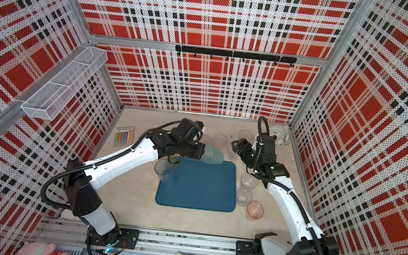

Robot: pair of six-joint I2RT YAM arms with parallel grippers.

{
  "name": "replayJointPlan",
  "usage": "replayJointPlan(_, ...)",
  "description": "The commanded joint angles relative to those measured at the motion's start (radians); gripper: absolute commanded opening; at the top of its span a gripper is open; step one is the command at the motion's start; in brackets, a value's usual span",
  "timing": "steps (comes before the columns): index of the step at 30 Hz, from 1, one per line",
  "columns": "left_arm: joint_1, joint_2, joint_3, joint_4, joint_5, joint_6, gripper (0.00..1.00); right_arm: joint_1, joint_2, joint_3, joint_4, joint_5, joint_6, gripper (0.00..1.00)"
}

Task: Place the glasses into the tray
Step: Place the glass on the tray.

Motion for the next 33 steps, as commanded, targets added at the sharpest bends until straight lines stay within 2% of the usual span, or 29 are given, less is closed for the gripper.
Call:
replayJointPlan(1, -0.032, 0.015, 0.023, -0.046, 0.030, 0.023, 0.00, -0.003, -0.014, -0.012, -0.037, -0.007, -0.030, 0.83)
replayJointPlan(6, -0.103, 0.120, 0.096, -0.178, 0.038, 0.110, 0.00, 0.077, -0.014, -0.064, -0.015, 0.026, 0.003, 0.82)
replayJointPlan(13, -0.109, 0.168, 0.096, -0.200, 0.002, 0.143, 0.00, 0.210, -0.019, -0.119, -0.020, 0.064, 0.001, 0.82)
replayJointPlan(19, -0.110, 0.205, 0.113, -0.205, 0.003, 0.152, 0.00, 0.218, -0.042, -0.138, -0.063, 0.038, -0.052, 0.78)
replayJointPlan(21, -0.110, 0.209, 0.111, -0.204, 0.002, 0.156, 0.00, 0.218, -0.049, -0.141, -0.086, 0.022, -0.076, 0.71)
replayJointPlan(26, -0.106, 0.224, 0.109, -0.207, -0.016, 0.164, 0.02, 0.217, -0.083, -0.151, -0.130, -0.017, -0.136, 0.63)
replayJointPlan(30, -0.106, 0.232, 0.123, -0.208, -0.014, 0.166, 0.03, 0.218, -0.069, -0.146, -0.156, -0.134, -0.178, 0.63)
replayJointPlan(33, -0.107, 0.238, 0.127, -0.209, -0.011, 0.171, 0.04, 0.218, -0.074, -0.159, -0.140, -0.167, -0.170, 0.64)
